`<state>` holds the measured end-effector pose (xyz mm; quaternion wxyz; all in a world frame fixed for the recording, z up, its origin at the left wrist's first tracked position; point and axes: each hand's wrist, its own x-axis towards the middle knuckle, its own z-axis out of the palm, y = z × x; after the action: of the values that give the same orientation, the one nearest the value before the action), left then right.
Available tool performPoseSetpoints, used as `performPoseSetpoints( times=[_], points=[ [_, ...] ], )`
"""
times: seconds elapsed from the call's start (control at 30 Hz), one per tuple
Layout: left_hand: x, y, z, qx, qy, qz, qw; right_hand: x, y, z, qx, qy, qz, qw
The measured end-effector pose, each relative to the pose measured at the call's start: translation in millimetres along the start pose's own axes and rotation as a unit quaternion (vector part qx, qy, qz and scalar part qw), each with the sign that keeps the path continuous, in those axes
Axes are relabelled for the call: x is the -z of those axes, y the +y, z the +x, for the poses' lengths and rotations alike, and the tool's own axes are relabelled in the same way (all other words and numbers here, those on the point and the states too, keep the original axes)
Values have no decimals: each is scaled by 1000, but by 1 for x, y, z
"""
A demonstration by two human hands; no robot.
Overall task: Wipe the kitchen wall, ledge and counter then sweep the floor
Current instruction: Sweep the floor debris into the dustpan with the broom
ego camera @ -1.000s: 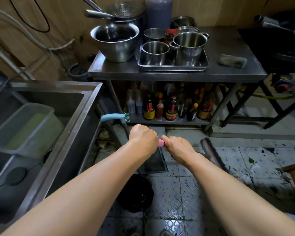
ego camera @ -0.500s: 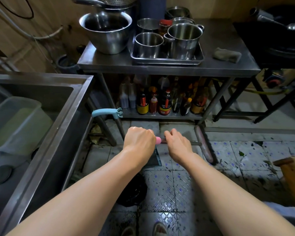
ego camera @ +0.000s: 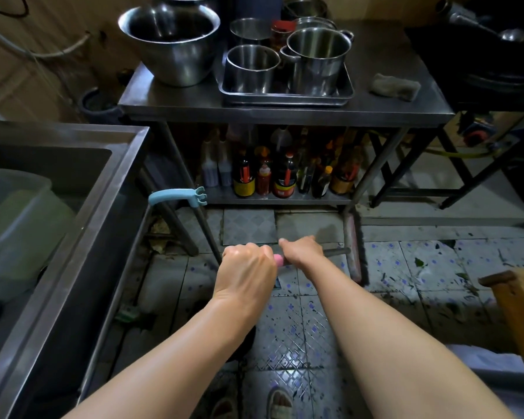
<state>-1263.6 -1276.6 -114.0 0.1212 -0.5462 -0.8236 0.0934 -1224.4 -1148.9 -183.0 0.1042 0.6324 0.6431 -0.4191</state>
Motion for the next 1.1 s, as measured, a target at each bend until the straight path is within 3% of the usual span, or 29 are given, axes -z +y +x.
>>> performPoseSetpoints(
  times=[0.23,0.37,0.5,0.63,0.97,1.1],
  points=[
    [-11,10,-8,-5,23,-15,1000,-11,3,13,-32,-17,-31,999],
    [-21,15,-11,8,35,-6,999,-20,7,28,-66,-22,21,997],
    [-21,22,-11,19,54,-41,998,-14,11,31,-57,13,-9,998],
    [-18,33,-4,17,46,-89,995,-4,16,38,-77,70,51,993],
    [-18,83,23,-38,-77,-175,981,46,50,63,-145,135,222,955],
    [-11,108,42,-46,-156,-158,974,65,71,75,-138,163,202,956]
  ],
)
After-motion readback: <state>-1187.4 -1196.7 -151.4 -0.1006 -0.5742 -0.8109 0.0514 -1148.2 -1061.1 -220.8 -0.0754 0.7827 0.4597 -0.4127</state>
